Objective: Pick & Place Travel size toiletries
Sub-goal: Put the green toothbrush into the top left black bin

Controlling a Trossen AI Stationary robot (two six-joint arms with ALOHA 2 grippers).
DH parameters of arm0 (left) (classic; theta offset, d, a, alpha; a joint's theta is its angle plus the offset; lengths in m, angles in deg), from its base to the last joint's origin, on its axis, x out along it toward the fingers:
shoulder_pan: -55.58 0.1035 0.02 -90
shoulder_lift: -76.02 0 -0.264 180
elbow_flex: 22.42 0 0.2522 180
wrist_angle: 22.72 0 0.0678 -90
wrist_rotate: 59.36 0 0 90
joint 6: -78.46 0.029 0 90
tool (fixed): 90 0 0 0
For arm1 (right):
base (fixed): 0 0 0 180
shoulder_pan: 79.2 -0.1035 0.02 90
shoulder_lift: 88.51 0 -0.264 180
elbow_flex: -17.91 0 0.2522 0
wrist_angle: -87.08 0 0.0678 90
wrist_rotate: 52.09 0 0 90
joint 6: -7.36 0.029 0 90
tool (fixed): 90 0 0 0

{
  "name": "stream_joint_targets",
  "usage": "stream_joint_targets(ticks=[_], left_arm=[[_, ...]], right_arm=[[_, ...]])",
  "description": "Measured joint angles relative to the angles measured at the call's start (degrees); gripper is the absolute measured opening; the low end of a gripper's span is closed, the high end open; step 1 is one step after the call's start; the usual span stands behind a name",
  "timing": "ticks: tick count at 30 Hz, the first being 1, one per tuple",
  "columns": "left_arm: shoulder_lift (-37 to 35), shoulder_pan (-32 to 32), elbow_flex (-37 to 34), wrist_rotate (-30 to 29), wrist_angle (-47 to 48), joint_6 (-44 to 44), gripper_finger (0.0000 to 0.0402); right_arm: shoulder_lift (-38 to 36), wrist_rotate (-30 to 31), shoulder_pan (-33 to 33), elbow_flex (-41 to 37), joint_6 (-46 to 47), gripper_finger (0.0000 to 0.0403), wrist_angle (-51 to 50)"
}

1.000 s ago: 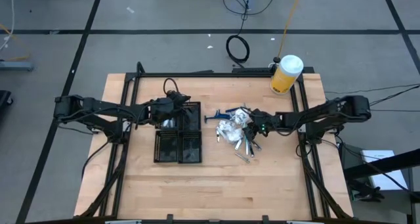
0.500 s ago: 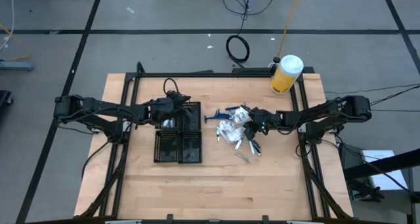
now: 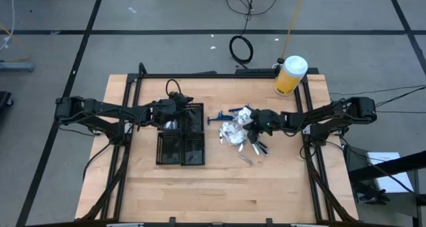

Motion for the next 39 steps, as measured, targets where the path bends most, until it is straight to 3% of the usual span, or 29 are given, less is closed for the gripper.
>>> stream_joint_targets(ticks=[3,11,21,26,31,36,39], left_arm=[[0.0,0.0,0.0,0.0,0.0,0.0,0.0296],[0.0,0.0,0.0,0.0,-0.1,-1.1,0.0296],[2.3,-0.4,0.0,0.0,-4.0,-9.2,0.0296],[12.0,-1.2,0.0,6.3,-20.4,-12.0,0.0296],[24.5,-4.3,2.1,12.6,-41.3,-4.2,0.0296],[33.2,-6.3,8.8,12.6,-44.0,-1.2,0.0296],[37.0,-6.8,13.5,16.4,-43.9,-1.4,0.0296]], right_arm=[[-0.9,-2.6,0.0,0.0,-1.3,0.0001,3.0],[-8.7,-2.7,0.0,0.0,-8.8,0.0001,8.8],[-12.1,-2.6,-1.7,0.0,-26.4,0.0000,28.1],[-12.0,-2.5,-2.1,0.0,-31.5,0.0000,31.8],[-12.0,-2.4,-2.1,0.0,-32.5,0.0000,31.7],[-12.0,-2.4,-2.1,0.0,-32.9,0.0000,31.3],[-12.0,-2.4,-2.1,0.0,-32.9,0.0000,31.3]])
